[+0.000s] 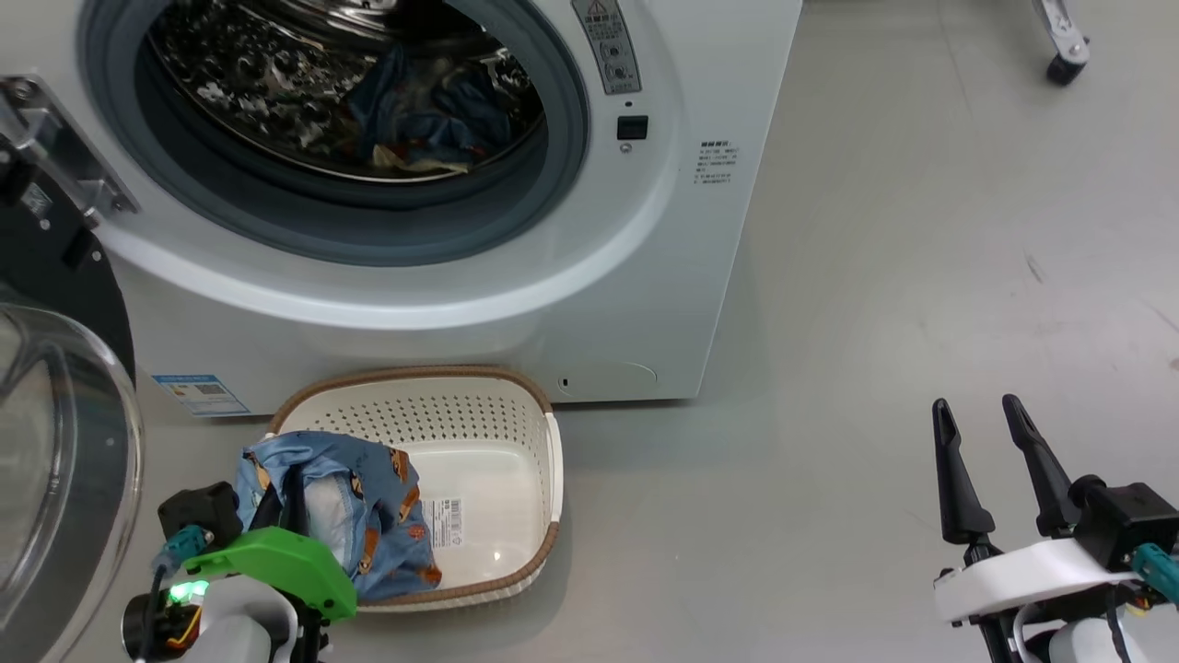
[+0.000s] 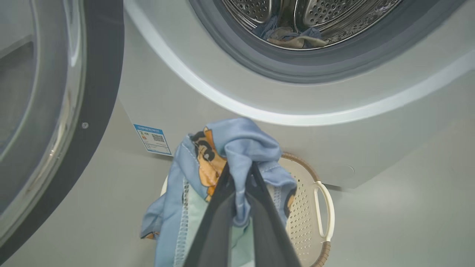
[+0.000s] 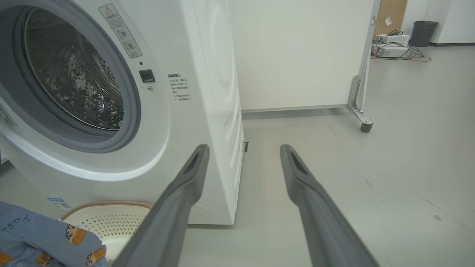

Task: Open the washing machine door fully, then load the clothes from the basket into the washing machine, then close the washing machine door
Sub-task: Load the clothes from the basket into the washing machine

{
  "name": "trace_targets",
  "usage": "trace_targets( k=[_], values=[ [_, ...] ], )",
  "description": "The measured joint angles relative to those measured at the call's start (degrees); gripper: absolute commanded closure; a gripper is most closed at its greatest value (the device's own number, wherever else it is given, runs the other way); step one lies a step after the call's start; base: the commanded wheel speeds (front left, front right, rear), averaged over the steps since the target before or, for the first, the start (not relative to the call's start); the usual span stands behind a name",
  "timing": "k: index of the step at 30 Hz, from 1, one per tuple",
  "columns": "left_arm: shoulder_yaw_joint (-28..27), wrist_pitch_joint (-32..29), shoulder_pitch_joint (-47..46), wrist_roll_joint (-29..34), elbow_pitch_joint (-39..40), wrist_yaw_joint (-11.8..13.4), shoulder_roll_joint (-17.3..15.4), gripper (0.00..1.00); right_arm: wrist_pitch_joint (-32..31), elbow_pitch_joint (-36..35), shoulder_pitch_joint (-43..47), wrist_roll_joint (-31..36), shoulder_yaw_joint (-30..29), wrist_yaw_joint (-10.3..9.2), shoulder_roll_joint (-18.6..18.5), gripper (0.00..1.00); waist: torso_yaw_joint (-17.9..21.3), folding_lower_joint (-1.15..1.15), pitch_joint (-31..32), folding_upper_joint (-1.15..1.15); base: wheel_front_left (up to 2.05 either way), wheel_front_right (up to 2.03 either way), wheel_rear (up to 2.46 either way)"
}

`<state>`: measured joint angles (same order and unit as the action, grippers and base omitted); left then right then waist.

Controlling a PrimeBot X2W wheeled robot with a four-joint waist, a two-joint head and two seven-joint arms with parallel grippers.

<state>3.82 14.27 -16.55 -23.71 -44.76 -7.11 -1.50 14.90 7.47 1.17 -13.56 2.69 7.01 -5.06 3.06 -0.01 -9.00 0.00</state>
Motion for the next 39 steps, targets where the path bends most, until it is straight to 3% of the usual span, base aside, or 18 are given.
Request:
trace_targets(
  k=[13, 39],
  values=[
    [1.71, 0.01, 8.65, -0.1, 13.12, 0.0, -0.05, 1.0, 0.0, -0.79, 4.31, -0.01, 1.21, 0.0, -0.41, 0.0, -2.44, 0.0, 8.4, 0.0, 0.0, 0.0, 0.0],
    [2.59, 0.01, 18.32, 1.03, 32.98, 1.16, -0.42, 1.0, 0.0, -1.87, 6.38, 1.0, 1.54, 0.0, -1.45, 0.0, -1.46, 0.0, 11.67, 0.0, 0.0, 0.0, 0.0]
  ],
)
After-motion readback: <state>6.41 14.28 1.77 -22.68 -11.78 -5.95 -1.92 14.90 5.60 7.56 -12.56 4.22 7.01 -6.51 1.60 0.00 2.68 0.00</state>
